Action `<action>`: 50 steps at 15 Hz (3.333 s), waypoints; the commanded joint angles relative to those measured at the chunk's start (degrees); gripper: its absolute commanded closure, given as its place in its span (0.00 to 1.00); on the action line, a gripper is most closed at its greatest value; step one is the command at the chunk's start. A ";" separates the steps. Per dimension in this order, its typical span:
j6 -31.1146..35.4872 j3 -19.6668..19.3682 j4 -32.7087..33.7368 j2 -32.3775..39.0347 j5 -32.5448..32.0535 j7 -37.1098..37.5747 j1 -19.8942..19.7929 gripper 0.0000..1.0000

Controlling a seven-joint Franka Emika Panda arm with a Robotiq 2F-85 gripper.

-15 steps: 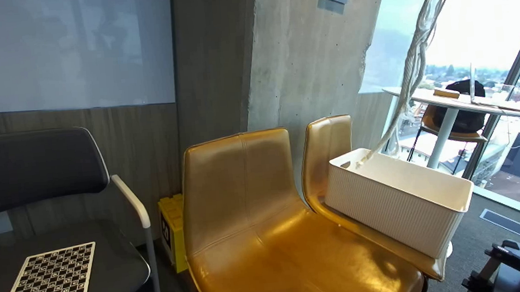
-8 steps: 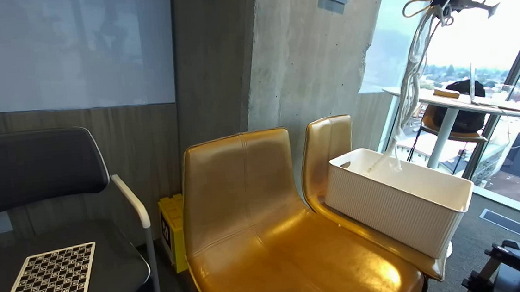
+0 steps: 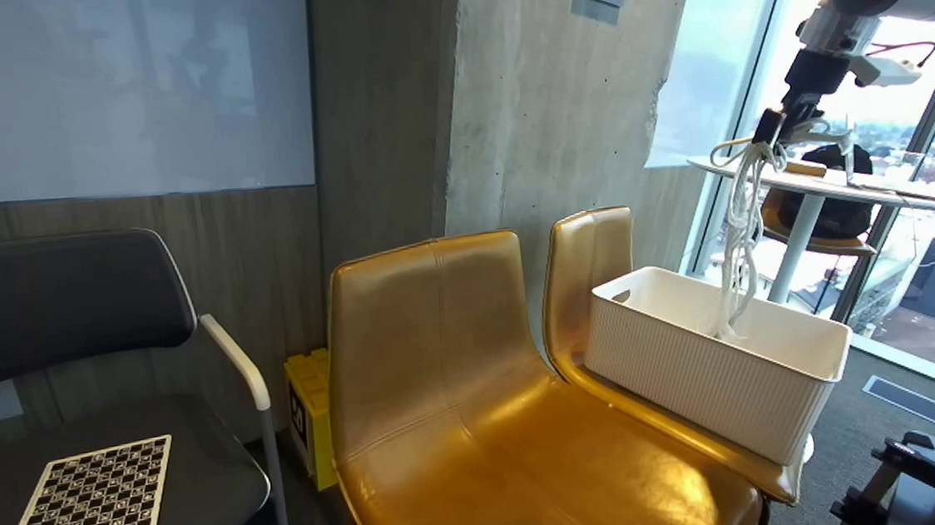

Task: Put the pieces of string into the white basket

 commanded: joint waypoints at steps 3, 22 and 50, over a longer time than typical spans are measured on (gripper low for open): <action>-3.54 1.53 4.05 3.02 -1.04 1.04 0.33 0.39; 16.22 -0.38 4.61 11.86 -8.34 12.92 3.59 0.00; 25.07 -25.16 9.12 25.56 -34.23 44.35 21.83 0.00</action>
